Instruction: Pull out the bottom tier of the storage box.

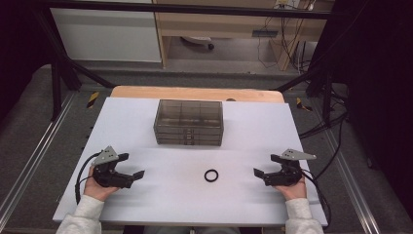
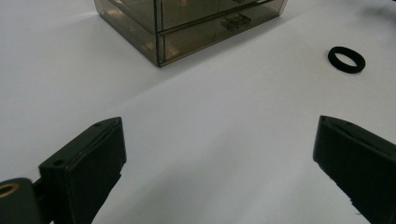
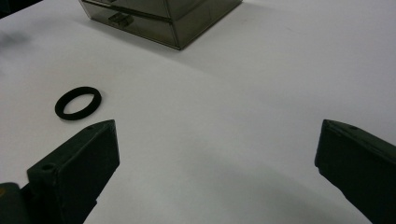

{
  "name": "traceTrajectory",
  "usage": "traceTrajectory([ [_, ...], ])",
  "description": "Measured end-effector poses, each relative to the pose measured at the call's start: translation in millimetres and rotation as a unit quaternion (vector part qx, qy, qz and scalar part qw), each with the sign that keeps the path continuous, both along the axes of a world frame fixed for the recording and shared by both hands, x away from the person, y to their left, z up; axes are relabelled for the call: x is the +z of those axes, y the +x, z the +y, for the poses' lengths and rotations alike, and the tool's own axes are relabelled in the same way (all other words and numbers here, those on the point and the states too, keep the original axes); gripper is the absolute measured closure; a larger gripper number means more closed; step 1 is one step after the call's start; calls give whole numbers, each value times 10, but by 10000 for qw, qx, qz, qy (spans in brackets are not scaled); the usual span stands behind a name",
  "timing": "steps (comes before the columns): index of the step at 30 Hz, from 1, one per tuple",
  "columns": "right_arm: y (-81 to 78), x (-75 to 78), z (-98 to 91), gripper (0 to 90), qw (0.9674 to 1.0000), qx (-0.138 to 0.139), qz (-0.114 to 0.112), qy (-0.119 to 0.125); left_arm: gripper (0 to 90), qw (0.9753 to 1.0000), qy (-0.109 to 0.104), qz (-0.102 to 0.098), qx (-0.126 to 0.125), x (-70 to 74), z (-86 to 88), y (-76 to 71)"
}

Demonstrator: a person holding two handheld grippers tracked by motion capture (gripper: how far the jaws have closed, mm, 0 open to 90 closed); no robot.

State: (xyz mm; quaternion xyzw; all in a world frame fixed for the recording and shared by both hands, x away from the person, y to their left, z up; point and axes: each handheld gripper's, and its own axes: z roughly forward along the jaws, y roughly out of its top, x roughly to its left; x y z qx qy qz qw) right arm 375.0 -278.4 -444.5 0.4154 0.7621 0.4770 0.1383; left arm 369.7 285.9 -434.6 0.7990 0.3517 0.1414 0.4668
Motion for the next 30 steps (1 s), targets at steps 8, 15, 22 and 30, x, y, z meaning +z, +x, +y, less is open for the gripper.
traceTrajectory([
  [8, 4, -3, -2, 4, 10000, 7, -2, -17, 25, 10000, 43, -26, -45, 19, -31, 6],
  [15, 4, -7, 4, 4, 10000, 15, 24, -42, 26, 9999, 93, -64, -95, 33, -58, 11],
  [22, 2, -7, 3, 4, 10000, 23, 23, -57, 27, 9997, 192, -99, -132, 42, -90, 29],
  [30, 5, -11, 9, 4, 10000, 22, 34, -58, 28, 9993, 310, -129, -190, 52, -139, 43],
])
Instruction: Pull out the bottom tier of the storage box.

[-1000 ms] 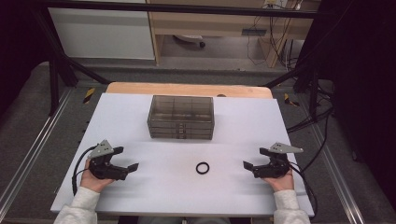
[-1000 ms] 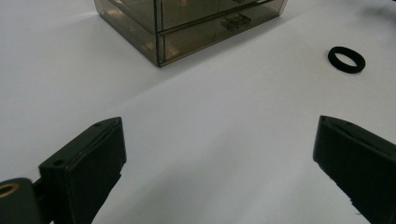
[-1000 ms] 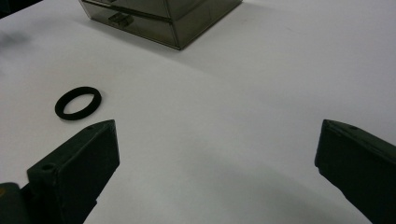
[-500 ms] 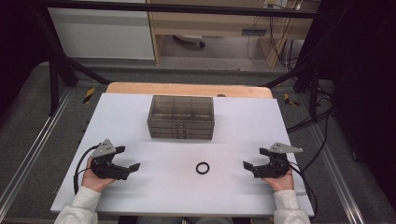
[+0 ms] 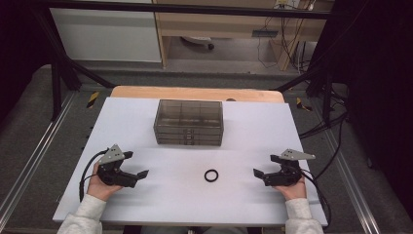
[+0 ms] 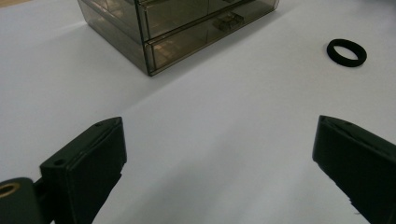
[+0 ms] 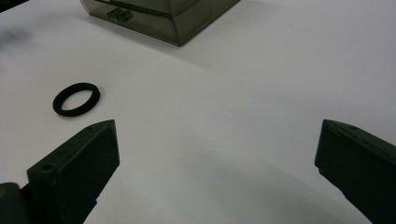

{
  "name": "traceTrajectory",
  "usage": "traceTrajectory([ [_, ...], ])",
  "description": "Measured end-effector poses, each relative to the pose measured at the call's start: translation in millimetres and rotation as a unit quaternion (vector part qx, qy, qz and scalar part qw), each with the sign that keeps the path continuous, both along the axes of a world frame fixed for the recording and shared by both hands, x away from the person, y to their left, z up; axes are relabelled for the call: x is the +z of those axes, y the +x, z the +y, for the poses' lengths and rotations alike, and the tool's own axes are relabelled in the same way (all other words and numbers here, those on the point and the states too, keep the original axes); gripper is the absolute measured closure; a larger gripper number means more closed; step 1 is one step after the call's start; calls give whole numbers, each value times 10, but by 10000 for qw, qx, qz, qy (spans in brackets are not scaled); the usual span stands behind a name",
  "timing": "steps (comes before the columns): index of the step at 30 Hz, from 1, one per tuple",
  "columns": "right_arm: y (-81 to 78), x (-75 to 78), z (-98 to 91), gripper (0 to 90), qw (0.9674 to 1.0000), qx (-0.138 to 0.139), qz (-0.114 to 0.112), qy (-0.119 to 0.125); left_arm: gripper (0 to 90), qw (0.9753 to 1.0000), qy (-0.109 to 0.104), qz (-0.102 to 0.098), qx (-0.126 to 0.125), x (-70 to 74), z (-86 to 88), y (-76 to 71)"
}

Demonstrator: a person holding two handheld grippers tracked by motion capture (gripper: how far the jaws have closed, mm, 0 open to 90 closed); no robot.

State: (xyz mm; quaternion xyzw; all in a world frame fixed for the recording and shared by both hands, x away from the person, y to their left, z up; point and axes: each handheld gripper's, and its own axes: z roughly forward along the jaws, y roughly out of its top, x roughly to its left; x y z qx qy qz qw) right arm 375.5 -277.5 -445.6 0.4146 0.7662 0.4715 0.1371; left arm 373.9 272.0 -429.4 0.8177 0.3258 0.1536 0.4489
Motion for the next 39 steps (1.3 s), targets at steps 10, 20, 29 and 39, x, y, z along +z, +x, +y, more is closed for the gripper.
traceTrajectory([
  [10, 2, -3, 1, 4, 10000, 4, -10, -16, 29, 9999, 85, -32, -57, 15, -51, 12],
  [20, 1, 0, 0, 4, 10000, 1, -14, -17, 30, 9997, 191, -51, -110, 23, -112, 18],
  [29, -1, 1, -1, 4, 10000, 9, -18, -20, 30, 9995, 241, -93, -159, 49, -168, 21],
  [39, -2, 0, 0, 4, 10000, 19, -13, -27, 32, 9991, 343, -112, -214, 58, -226, 42],
])
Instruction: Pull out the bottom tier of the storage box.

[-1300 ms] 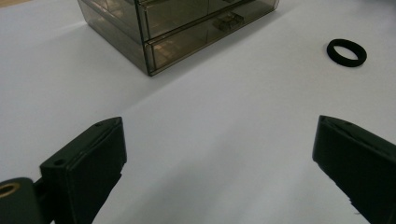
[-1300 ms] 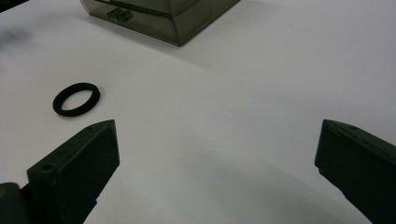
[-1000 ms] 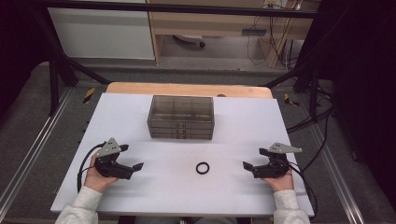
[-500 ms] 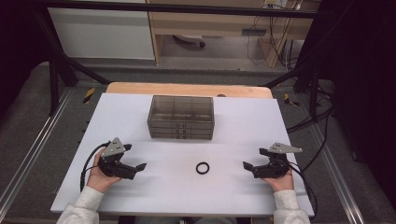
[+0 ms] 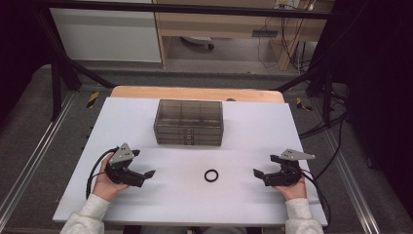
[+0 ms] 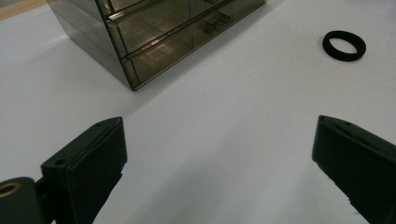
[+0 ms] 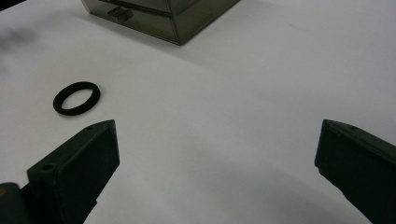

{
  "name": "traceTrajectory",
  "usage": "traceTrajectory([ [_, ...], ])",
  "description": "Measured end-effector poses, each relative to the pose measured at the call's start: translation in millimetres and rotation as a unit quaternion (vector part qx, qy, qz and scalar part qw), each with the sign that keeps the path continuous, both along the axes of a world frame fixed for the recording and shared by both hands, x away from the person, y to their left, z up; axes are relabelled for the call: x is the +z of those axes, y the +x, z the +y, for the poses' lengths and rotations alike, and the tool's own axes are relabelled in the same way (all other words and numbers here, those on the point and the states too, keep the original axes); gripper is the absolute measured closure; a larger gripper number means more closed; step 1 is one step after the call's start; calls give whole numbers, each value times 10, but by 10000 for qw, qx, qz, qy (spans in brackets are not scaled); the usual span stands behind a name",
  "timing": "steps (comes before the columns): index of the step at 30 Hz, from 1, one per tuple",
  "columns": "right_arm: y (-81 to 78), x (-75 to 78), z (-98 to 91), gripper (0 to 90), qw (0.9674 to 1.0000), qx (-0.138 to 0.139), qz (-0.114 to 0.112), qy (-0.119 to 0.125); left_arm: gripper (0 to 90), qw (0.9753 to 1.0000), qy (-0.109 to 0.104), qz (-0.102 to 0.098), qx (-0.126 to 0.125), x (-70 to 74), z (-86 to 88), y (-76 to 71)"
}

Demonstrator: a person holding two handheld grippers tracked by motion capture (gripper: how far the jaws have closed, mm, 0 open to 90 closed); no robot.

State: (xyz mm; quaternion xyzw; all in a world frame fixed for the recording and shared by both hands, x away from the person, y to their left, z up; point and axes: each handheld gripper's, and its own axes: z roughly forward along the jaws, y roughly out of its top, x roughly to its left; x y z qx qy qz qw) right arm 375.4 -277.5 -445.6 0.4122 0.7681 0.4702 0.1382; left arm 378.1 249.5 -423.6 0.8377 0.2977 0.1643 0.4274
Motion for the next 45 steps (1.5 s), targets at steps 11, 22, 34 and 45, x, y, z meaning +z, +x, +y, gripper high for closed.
traceTrajectory([
  [11, 1, -1, 0, 4, 10000, 8, 5, -21, 32, 9998, 156, -62, -57, 29, -69, 32],
  [22, -2, -1, 3, 4, 10000, 1, 20, -12, 34, 9994, 306, -98, -116, 42, -132, 61],
  [34, -2, -1, 3, 4, 10000, 8, 32, -25, 34, 9986, 475, -145, -171, 48, -208, 101],
  [45, -1, -2, 4, 4, 10000, 20, 28, -26, 35, 9977, 597, -199, -250, 62, -298, 138],
])
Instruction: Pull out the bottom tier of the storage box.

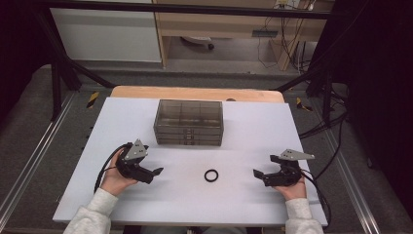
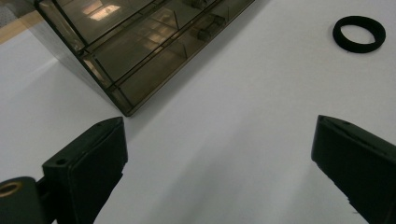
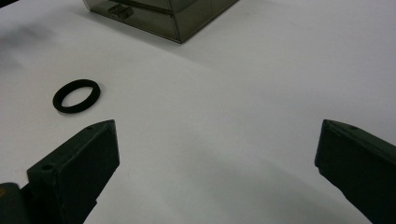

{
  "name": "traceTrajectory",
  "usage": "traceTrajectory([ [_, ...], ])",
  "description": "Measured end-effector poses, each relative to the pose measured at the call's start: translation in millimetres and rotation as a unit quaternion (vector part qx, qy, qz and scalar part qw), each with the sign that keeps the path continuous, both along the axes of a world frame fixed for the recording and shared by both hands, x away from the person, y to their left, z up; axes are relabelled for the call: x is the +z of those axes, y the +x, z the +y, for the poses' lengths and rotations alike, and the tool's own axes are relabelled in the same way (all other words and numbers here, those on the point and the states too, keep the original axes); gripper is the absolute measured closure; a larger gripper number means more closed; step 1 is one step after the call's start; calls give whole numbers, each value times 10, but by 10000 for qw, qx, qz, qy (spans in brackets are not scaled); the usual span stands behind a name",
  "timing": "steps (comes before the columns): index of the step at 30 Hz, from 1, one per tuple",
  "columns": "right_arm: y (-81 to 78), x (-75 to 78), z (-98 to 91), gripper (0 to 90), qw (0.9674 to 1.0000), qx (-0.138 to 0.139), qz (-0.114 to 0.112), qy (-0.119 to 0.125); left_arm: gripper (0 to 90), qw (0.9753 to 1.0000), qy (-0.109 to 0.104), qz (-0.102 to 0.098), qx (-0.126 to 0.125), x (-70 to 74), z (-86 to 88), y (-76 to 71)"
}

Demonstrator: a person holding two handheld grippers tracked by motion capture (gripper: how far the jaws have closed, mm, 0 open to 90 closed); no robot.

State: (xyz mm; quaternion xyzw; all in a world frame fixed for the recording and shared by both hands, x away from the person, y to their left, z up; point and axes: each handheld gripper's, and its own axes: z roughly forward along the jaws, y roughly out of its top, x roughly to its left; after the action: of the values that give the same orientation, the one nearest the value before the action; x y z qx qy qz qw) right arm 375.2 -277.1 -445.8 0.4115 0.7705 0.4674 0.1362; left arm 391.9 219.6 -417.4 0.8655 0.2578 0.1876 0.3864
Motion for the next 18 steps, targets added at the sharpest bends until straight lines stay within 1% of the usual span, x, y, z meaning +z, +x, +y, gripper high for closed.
traceTrajectory([
  [13, 1, -1, 0, 4, 10000, 9, -7, -11, 37, 9998, 144, -114, -93, 21, -125, 39],
  [18, 1, 0, 0, 4, 10000, 10, -9, -9, 39, 9994, 280, -181, -136, 25, -209, 59],
])
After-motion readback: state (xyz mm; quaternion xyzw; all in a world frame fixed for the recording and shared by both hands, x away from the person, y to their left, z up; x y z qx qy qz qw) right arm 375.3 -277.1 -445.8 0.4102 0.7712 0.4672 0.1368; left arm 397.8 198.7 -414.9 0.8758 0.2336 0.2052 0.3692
